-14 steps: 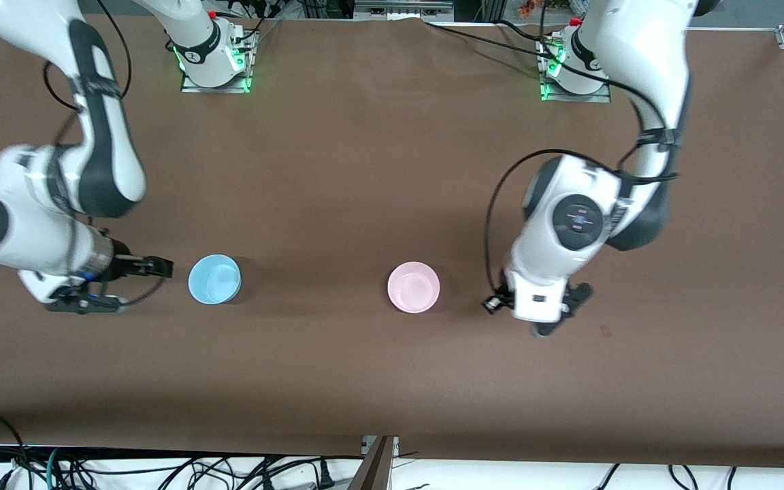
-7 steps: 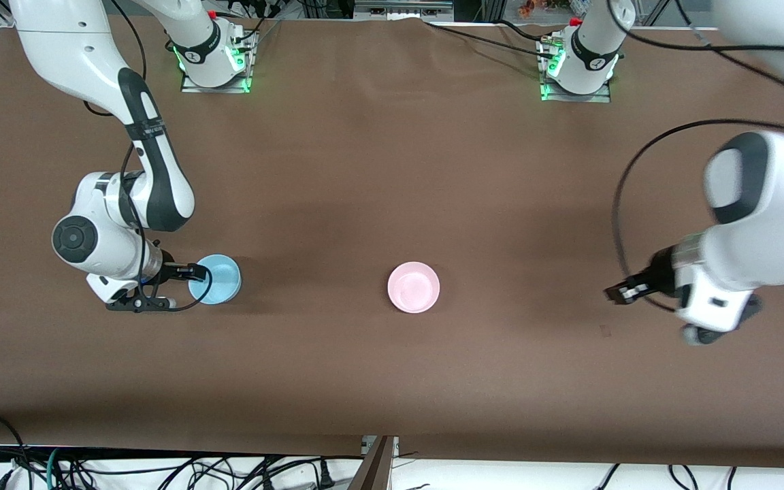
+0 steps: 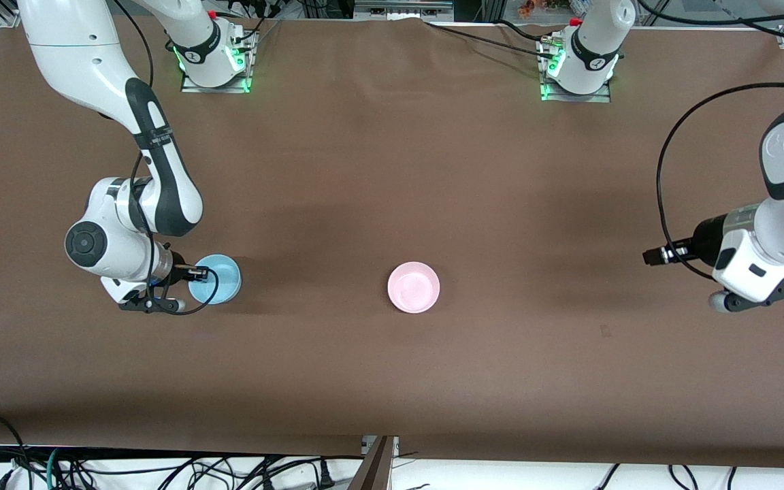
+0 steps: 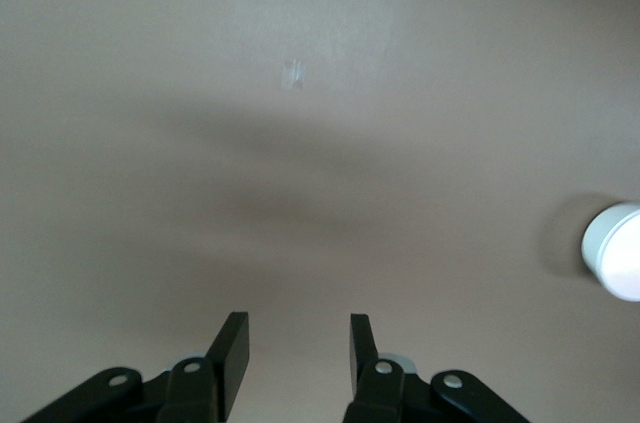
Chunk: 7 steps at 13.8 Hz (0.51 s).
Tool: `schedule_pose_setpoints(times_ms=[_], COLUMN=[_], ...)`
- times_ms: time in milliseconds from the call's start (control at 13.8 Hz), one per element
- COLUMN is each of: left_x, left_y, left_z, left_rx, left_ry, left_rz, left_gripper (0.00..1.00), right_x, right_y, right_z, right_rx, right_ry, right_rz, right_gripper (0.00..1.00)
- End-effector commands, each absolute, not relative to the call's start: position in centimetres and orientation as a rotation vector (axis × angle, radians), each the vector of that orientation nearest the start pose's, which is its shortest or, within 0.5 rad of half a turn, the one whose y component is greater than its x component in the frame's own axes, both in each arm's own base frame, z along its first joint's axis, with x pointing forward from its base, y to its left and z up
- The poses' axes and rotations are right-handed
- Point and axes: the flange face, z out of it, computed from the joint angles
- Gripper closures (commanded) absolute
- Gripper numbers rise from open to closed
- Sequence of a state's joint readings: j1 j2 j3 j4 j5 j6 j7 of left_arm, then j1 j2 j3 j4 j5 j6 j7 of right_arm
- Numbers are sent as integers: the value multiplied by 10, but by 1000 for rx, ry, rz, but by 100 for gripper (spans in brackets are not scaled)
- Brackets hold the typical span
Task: Stack pink and blue bowls on white bowl
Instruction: 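Reach the right gripper to the blue bowl while the left gripper withdraws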
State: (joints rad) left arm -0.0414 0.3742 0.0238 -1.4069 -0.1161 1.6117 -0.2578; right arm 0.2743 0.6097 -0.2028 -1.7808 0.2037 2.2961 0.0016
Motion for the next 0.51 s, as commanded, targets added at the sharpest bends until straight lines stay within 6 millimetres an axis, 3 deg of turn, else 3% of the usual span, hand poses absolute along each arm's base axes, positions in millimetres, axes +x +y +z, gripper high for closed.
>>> schedule_pose_setpoints(times_ms=[0,290,435], left_x=[603,533,524], left_y=[-37,-54,-62], left_z=[478,465,471], left_rx=[-3154,-3169,-3169], left_ry=[-292,-239,-219], left_rz=[246,101,89], left_gripper=[51,51,51], right_x=[647,659,669], right_y=[62,82,106], right_z=[218,251,276], right_rx=[-3088,-3061,-2992], right_ry=[83,38,43], right_rz=[101,70,72], right_gripper=[100,100,100])
